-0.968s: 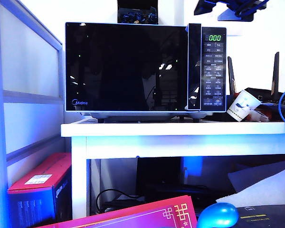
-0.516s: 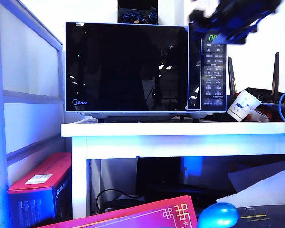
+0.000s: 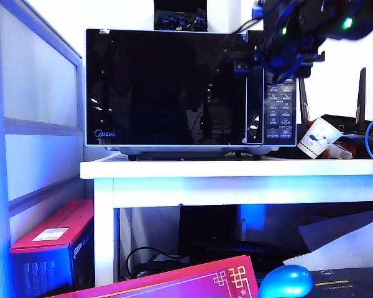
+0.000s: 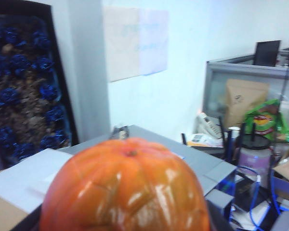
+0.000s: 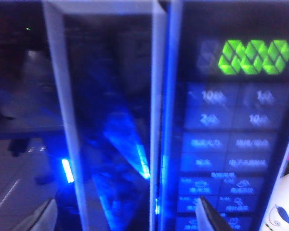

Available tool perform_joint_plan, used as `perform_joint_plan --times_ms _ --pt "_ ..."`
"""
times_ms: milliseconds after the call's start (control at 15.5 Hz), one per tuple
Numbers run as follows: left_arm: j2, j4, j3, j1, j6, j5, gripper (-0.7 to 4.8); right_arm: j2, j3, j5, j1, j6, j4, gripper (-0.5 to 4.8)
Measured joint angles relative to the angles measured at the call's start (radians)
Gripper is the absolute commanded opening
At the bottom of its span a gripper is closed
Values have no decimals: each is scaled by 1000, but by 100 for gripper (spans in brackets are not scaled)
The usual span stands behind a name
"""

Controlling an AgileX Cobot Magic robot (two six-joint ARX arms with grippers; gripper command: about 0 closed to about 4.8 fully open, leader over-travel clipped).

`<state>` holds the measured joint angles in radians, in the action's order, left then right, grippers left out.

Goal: Open the microwave door, place the orange inside the microwave, then close the microwave door.

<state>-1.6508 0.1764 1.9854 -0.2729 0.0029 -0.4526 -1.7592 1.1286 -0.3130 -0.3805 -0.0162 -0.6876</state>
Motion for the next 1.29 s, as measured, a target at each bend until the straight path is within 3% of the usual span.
perform_joint_plan --times_ms 581,1033,1162,1227,1291 --pt "19 49 0 0 0 -18 183 -119 133 0 5 25 -56 377" --pt "27 58 0 0 0 -18 183 -121 133 29 53 25 -55 365" --pt "27 60 0 0 0 -18 183 -121 133 54 54 25 -55 243" --pt "27 60 0 0 0 -18 183 -122 133 79 54 25 -55 206" --pt "27 60 0 0 0 -18 183 -122 133 84 48 26 -55 207"
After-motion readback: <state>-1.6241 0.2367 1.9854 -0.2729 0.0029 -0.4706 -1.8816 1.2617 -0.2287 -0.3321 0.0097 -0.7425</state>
